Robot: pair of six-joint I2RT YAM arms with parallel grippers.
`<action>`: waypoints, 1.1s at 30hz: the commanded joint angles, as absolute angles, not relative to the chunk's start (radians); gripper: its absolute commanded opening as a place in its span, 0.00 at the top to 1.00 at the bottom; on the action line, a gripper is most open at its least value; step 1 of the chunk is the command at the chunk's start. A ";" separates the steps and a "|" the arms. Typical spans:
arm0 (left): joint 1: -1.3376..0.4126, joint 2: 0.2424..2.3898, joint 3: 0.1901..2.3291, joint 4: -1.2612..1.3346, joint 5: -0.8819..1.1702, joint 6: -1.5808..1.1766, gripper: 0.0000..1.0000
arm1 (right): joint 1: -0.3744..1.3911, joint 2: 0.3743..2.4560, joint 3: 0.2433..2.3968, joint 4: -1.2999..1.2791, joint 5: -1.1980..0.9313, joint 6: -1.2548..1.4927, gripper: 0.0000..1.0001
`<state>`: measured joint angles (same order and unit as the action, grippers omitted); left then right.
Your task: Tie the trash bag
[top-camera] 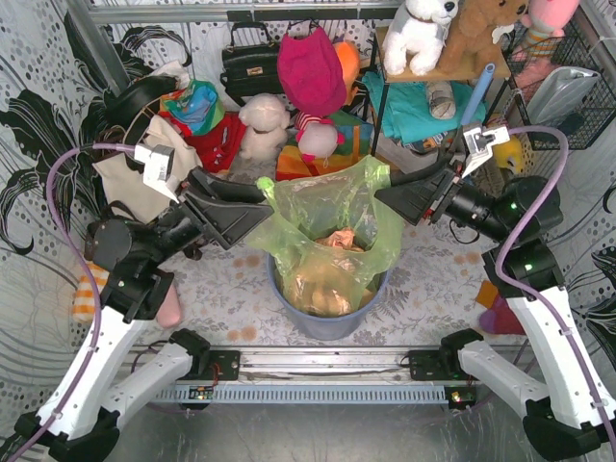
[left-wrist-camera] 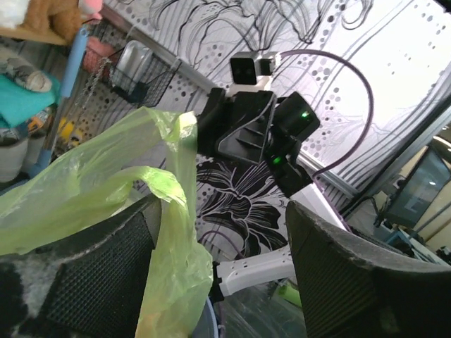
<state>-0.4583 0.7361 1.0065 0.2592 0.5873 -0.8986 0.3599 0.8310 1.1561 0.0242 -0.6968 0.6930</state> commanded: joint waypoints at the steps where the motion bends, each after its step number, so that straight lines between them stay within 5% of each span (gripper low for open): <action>1: -0.457 0.739 1.103 0.027 0.567 -0.799 0.18 | 0.366 0.871 1.231 -0.046 -0.714 0.584 0.50; 7: -0.457 0.749 1.140 -0.067 0.526 -0.747 0.17 | 0.366 0.931 1.262 -0.048 -0.681 0.541 0.52; 11: -0.457 0.759 1.135 -0.074 0.496 -0.737 0.16 | 0.367 0.944 1.272 -0.042 -0.674 0.530 0.62; 19: -0.456 0.826 1.083 0.160 0.537 -0.824 0.17 | 0.367 0.955 1.302 -0.025 -0.667 0.534 0.59; 29: -0.458 0.933 1.175 0.217 0.579 -0.855 0.53 | 0.366 0.936 1.348 -0.063 -0.595 0.500 1.00; 33: -0.457 0.988 1.242 0.163 0.551 -0.837 0.35 | 0.367 0.937 1.372 -0.049 -0.560 0.487 1.00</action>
